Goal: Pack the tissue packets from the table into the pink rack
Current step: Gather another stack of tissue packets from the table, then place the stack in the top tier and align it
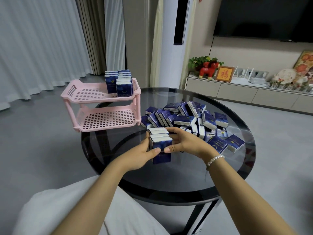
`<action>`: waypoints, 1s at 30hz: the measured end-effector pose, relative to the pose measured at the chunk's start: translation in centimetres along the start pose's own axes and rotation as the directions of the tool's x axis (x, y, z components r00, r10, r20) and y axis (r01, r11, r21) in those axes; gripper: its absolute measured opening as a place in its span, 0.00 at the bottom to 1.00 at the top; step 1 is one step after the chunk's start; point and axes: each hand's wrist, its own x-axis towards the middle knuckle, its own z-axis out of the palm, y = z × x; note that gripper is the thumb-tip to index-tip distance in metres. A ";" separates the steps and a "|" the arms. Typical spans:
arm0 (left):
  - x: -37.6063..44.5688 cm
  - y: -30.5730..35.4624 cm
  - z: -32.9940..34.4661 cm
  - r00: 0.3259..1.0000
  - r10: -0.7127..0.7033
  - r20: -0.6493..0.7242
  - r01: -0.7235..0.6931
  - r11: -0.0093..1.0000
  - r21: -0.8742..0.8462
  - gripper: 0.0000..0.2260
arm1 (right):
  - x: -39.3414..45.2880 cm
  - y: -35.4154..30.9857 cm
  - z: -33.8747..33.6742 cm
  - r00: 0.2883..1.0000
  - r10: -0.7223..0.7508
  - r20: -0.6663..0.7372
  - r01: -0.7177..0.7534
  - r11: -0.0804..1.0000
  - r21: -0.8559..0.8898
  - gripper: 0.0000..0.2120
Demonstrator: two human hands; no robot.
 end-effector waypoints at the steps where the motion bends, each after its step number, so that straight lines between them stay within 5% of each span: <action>1: -0.3 0.1 -0.8 0.999 0.023 -0.032 -0.023 1.000 -0.005 0.34 | 0.5 -0.8 0.1 1.000 -0.004 -0.002 0.004 1.000 -0.018 0.44; 11: -2.3 1.1 -9.4 0.936 0.212 -0.281 -0.226 0.974 -0.016 0.22 | 5.4 -10.3 1.8 0.986 -0.167 0.016 0.168 0.982 -0.087 0.36; 18: -1.4 0.4 -15.8 0.920 0.234 -0.315 -0.250 0.968 -0.011 0.31 | 9.8 -14.8 2.6 0.976 -0.218 0.023 0.219 0.965 -0.145 0.29; 21: -0.9 0.3 -17.9 0.910 0.229 -0.346 -0.256 0.966 -0.032 0.26 | 11.6 -16.3 2.8 0.970 -0.240 0.031 0.242 0.955 -0.171 0.27; 30: 3.0 -0.6 -24.2 0.923 0.193 -0.333 -0.238 0.966 -0.099 0.30 | 18.6 -19.3 2.3 0.951 -0.307 -0.018 0.280 0.889 -0.363 0.34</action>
